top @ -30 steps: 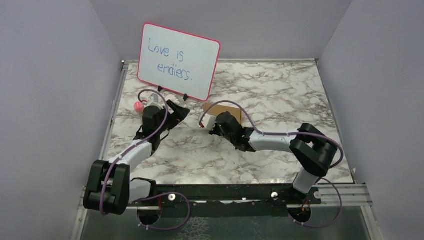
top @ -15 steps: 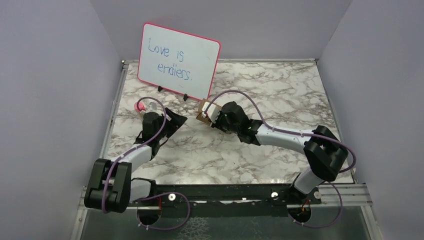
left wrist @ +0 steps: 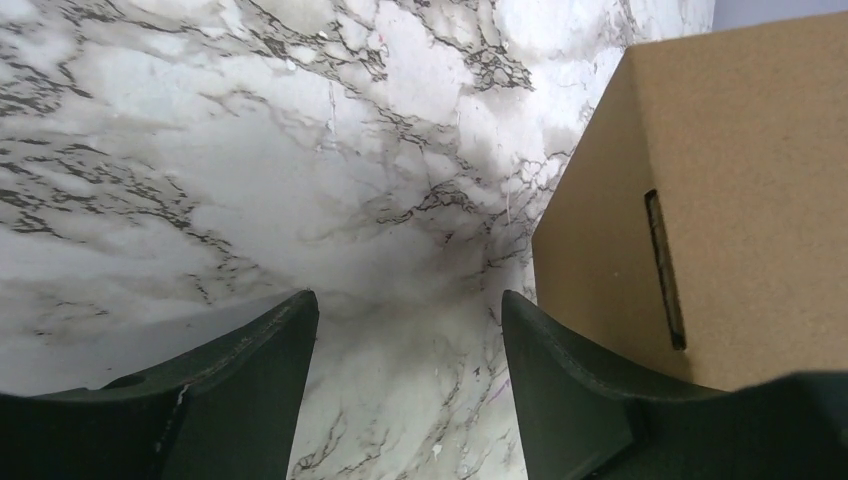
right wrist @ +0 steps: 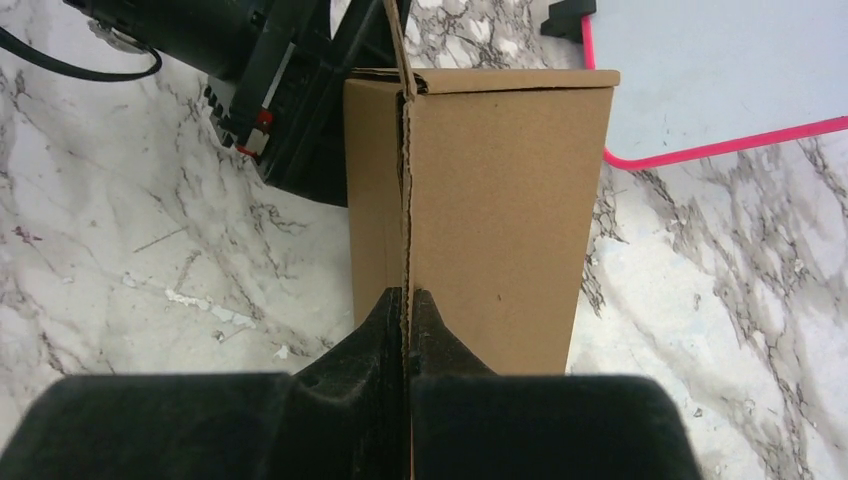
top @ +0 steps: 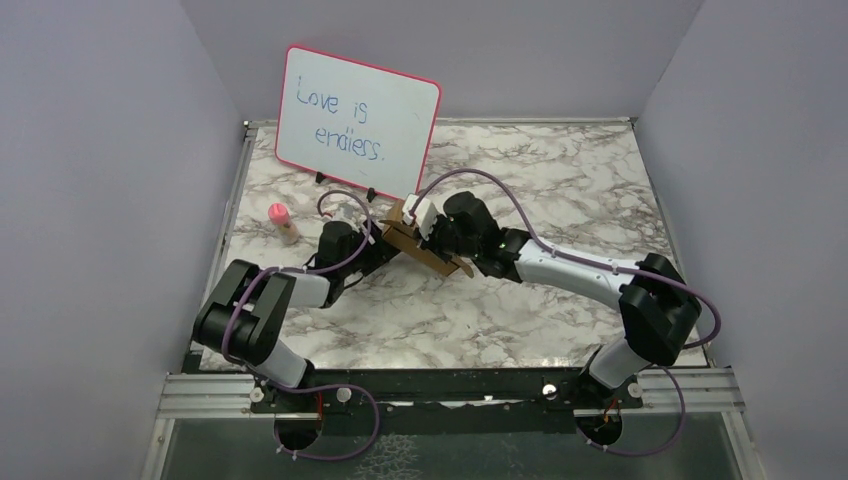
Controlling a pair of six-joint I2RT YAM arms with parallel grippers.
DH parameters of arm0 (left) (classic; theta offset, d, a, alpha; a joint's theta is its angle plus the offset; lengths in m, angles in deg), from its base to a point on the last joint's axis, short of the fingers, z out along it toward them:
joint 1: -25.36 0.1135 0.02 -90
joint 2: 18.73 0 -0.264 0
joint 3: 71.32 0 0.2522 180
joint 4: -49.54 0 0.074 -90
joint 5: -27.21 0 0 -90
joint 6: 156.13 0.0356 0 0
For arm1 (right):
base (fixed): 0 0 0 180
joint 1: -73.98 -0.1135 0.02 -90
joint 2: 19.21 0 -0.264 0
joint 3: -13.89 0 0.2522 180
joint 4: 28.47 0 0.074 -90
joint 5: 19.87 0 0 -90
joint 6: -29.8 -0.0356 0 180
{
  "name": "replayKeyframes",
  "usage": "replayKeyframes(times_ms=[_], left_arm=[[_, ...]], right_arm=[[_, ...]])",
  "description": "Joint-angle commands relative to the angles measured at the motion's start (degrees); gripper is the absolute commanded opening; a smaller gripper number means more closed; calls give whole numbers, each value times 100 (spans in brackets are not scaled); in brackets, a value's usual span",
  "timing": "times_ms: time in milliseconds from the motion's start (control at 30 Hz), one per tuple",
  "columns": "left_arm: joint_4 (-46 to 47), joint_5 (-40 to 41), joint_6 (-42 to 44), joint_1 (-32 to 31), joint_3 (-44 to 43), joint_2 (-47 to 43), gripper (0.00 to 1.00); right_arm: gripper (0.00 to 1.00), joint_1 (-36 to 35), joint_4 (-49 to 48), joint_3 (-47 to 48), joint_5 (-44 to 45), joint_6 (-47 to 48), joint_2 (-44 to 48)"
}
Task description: Fold the paper box
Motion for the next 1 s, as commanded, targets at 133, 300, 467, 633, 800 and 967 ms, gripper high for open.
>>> replayKeyframes(times_ms=[133, 300, 467, 633, 800, 967], left_arm=[[316, -156, -313, -337, 334, -447, 68], [306, 61, -524, -417, 816, -1364, 68], [298, 131, -549, -486, 1102, -1867, 68], [290, 138, -688, -533, 1313, -2253, 66], [-1, 292, -914, -576, 1646, -2862, 63], [-83, 307, -809, -604, 1490, -2785, 63]], right_arm=[[1, -14, 781, 648, -847, -455, 53], [1, 11, 1378, 1200, -1212, -715, -44], [2, 64, 1786, 1654, -1638, -1099, -239], [2, 136, 2175, 2064, -2182, -1395, -645], [2, 510, 2208, 2284, -2861, -1880, -1136], [2, 879, 2202, 2481, -3746, -2246, -1495]])
